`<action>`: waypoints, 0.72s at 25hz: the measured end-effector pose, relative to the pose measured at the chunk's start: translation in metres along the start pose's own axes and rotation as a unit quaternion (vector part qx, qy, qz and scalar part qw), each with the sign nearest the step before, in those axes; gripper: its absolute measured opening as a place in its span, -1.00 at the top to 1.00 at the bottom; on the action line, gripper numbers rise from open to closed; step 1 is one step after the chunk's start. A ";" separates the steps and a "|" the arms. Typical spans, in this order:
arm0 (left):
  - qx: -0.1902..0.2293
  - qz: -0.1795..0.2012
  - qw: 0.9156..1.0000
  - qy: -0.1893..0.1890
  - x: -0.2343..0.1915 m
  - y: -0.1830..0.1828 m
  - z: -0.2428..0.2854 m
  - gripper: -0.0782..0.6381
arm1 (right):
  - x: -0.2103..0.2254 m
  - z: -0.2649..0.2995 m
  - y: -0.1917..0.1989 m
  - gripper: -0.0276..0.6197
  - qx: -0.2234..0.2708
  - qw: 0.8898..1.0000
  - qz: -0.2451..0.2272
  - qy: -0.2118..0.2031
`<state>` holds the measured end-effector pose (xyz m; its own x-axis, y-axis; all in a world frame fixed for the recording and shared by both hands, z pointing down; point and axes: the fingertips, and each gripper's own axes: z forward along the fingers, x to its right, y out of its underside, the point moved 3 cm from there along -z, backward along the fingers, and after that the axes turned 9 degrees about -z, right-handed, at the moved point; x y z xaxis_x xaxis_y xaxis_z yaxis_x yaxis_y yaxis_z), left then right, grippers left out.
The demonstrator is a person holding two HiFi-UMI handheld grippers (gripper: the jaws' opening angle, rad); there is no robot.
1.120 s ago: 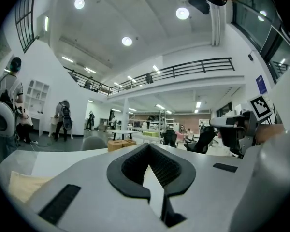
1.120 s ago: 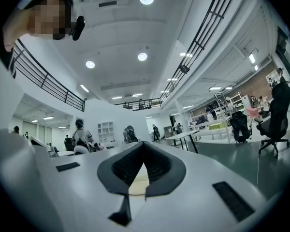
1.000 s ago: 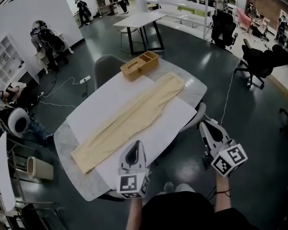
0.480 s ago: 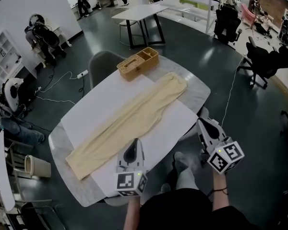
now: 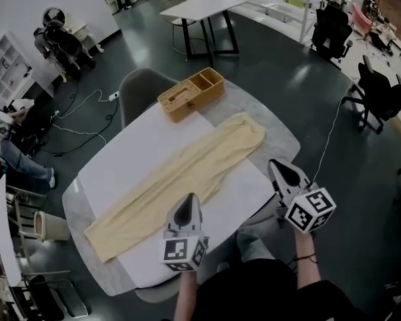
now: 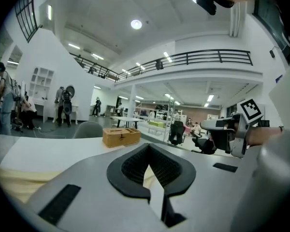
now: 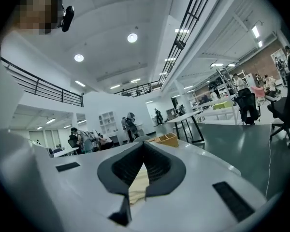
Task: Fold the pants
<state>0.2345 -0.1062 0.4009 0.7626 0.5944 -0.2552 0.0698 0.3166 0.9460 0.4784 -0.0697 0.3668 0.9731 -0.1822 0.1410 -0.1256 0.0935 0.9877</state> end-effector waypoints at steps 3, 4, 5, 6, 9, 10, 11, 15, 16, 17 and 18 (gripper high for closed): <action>-0.004 0.001 1.000 -0.012 0.003 -0.004 0.030 0.74 | 0.024 0.027 0.000 0.87 -0.015 1.000 -0.004 -0.017; -0.004 0.002 1.000 -0.015 0.004 -0.005 0.040 0.74 | 0.031 0.035 0.000 0.87 -0.021 1.000 -0.006 -0.023; -0.004 0.002 1.000 -0.018 0.004 -0.006 0.050 0.74 | 0.038 0.044 0.000 0.87 -0.026 0.999 -0.009 -0.029; -0.004 0.003 1.000 -0.022 0.004 -0.007 0.060 0.74 | 0.045 0.053 0.001 0.87 -0.031 0.999 -0.011 -0.035; -0.010 0.005 0.999 -0.032 0.004 -0.005 0.088 0.74 | 0.066 0.077 0.005 0.87 -0.045 0.998 -0.014 -0.051; -0.013 0.006 0.999 -0.034 0.004 -0.003 0.097 0.74 | 0.073 0.085 0.007 0.87 -0.049 0.997 -0.015 -0.056; -0.016 0.006 0.999 -0.036 0.004 -0.001 0.106 0.74 | 0.079 0.092 0.010 0.87 -0.054 0.997 -0.016 -0.061; -0.031 0.004 0.999 -0.036 0.003 0.005 0.139 0.74 | 0.104 0.122 0.027 0.87 -0.082 0.994 -0.023 -0.072; -0.035 0.004 0.999 -0.035 0.003 0.008 0.146 0.74 | 0.111 0.128 0.032 0.87 -0.091 0.993 -0.024 -0.071; -0.040 0.004 0.999 -0.033 0.004 0.012 0.153 0.74 | 0.117 0.133 0.038 0.87 -0.100 0.992 -0.025 -0.070; -0.045 0.003 0.999 -0.031 0.004 0.016 0.160 0.74 | 0.124 0.137 0.044 0.87 -0.109 0.991 -0.025 -0.070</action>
<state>0.3415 -0.2170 0.4464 0.8013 0.5506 -0.2339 0.0091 0.3797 0.9251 0.5671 -0.2225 0.4368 0.9390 -0.3242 0.1145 -0.0175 0.2876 0.9576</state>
